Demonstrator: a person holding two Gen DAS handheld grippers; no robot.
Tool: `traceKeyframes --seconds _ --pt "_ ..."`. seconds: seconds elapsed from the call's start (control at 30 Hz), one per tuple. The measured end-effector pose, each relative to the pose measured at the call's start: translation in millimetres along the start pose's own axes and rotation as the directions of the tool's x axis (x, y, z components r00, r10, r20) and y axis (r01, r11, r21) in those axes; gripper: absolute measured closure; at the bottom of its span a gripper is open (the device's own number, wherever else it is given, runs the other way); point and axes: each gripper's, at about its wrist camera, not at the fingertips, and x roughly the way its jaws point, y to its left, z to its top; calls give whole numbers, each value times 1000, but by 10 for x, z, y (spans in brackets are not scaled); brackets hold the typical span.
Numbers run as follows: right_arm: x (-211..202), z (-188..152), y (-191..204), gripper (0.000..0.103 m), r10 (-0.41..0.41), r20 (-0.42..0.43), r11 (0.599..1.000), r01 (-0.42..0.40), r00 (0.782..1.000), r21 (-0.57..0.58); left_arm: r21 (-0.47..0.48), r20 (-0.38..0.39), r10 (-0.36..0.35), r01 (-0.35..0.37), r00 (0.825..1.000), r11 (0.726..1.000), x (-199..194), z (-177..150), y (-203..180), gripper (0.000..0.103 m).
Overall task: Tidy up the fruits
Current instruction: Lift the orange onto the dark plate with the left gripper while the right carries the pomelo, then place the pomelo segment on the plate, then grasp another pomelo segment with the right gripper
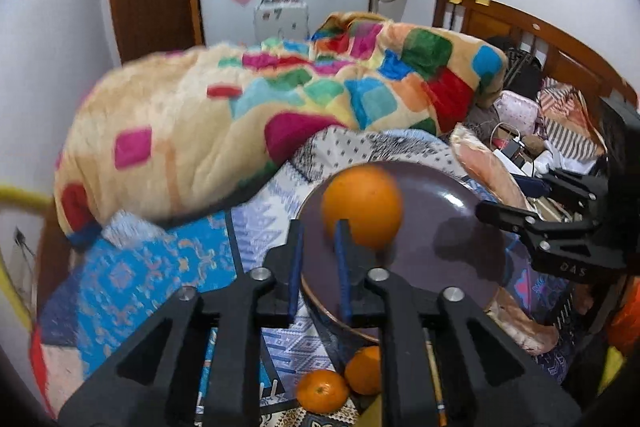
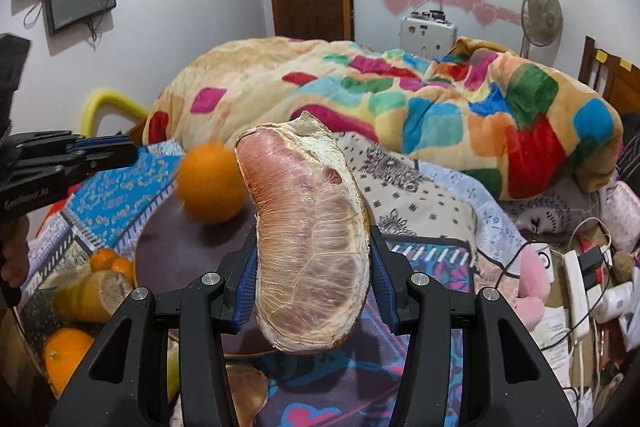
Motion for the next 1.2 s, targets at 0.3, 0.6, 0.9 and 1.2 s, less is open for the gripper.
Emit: traceKeyframes --seconds 0.3,0.6,0.9,1.2 --pt "325 36 65 57 -11 -124 999 5 992 -43 -52 -37 -5 3 999 999 194 -140 148 70" --pt "300 -37 259 56 -20 -134 992 3 991 -126 -16 -27 2 -3 1000 1000 157 -227 44 48" --pt "116 -35 268 36 -41 -104 994 30 994 -110 3 -4 19 -19 1000 1000 -70 -285 -10 39" --pt "-383 -126 383 27 -61 -33 990 56 998 -126 2 31 38 -38 999 999 -534 -460 -109 29"
